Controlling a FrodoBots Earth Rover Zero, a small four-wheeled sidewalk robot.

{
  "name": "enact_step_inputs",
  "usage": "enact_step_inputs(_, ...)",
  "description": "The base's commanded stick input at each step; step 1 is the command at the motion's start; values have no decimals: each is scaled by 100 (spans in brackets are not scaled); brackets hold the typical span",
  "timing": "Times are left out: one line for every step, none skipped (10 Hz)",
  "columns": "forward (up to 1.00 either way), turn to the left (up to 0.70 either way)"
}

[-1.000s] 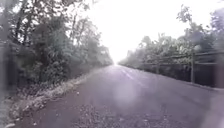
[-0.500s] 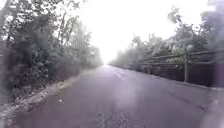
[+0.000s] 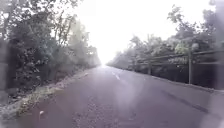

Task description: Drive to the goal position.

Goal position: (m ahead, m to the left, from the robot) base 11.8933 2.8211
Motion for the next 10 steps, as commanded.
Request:
enact_step_inputs(100, 0)
enact_step_inputs(100, 0)
enact_step_inputs(100, 0)
enact_step_inputs(100, 0)
enact_step_inputs(100, 0)
enact_step_inputs(100, 0)
enact_step_inputs(100, 0)
enact_step_inputs(100, 0)
enact_step_inputs(100, 0)
enact_step_inputs(100, 0)
